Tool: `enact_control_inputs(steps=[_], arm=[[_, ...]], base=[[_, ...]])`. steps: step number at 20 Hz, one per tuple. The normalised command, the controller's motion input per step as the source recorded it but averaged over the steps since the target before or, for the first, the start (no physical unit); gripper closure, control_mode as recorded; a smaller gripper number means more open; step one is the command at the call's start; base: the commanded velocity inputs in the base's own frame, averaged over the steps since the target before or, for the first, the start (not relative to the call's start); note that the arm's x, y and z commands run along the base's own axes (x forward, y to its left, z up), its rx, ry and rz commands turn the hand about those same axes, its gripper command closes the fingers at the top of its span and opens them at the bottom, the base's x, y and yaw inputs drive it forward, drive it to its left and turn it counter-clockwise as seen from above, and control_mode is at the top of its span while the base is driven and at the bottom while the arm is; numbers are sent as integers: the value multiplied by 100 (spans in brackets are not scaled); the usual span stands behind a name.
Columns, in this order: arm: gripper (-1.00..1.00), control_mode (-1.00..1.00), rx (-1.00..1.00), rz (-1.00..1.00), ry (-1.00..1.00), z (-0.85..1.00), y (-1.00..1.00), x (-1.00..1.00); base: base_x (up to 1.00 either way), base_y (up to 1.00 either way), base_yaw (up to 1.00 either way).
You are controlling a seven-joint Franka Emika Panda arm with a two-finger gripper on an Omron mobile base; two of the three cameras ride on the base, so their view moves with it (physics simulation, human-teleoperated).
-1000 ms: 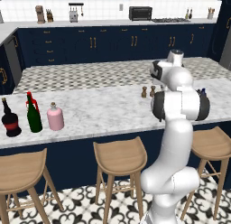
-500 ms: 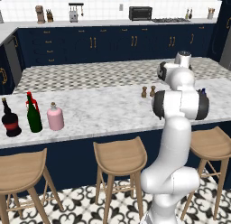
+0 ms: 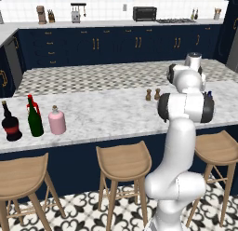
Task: Move the plastic bottles in the middle to the plastics group, and the glass bottles in the middle to the glass group.
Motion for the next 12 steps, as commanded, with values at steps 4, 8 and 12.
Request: enact_control_inputs(steps=[4,8,12], arm=[[100,-100,0,-14,0,0,-14,-1],[100,-100,0,-14,0,0,-26,-8],[100,-100,0,-12,0,0,-26,-12]], base=[[0,0,0],[0,0,0],[0,0,0]])
